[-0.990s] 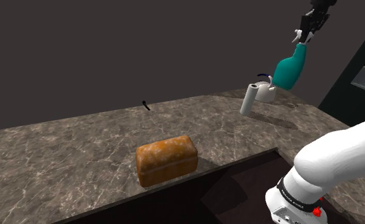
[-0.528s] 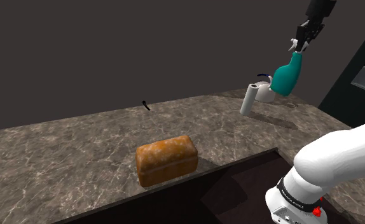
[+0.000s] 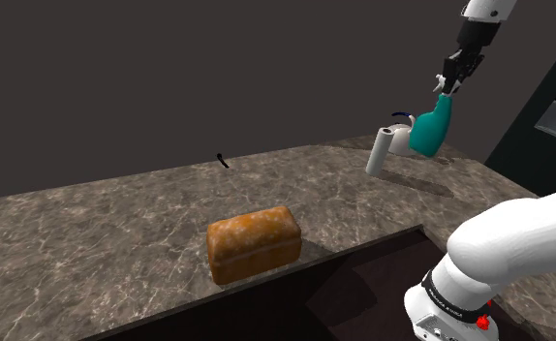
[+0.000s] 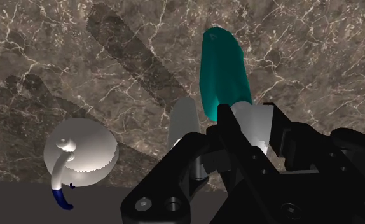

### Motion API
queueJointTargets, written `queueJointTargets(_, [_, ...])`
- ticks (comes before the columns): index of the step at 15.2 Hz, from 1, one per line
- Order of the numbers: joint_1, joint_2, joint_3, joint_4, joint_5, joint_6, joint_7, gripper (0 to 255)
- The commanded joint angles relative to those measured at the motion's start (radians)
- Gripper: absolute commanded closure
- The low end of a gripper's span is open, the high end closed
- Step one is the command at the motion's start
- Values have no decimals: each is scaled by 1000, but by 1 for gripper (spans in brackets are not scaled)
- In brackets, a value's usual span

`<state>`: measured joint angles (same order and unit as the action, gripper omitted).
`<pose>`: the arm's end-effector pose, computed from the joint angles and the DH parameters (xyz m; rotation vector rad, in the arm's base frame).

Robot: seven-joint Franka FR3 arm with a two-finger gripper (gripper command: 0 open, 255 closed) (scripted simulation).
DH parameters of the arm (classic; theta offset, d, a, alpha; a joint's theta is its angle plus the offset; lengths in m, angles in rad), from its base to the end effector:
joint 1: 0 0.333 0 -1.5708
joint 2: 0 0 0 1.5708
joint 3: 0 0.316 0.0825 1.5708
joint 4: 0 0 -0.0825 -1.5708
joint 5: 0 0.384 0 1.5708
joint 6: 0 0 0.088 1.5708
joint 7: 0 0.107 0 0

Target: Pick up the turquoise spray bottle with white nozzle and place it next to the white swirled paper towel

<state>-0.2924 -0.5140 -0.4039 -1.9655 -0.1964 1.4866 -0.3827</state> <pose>0.2602 -0.3042 0.6507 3.1100 -0.4421 -0.0032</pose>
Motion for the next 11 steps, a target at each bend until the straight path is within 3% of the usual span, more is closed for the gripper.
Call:
queueJointTargets(1, [-3, -13, -1, -37, -5, 25, 2, 255])
queueJointTargets(11, [-14, -46, -15, -196, -23, 153, 14, 255])
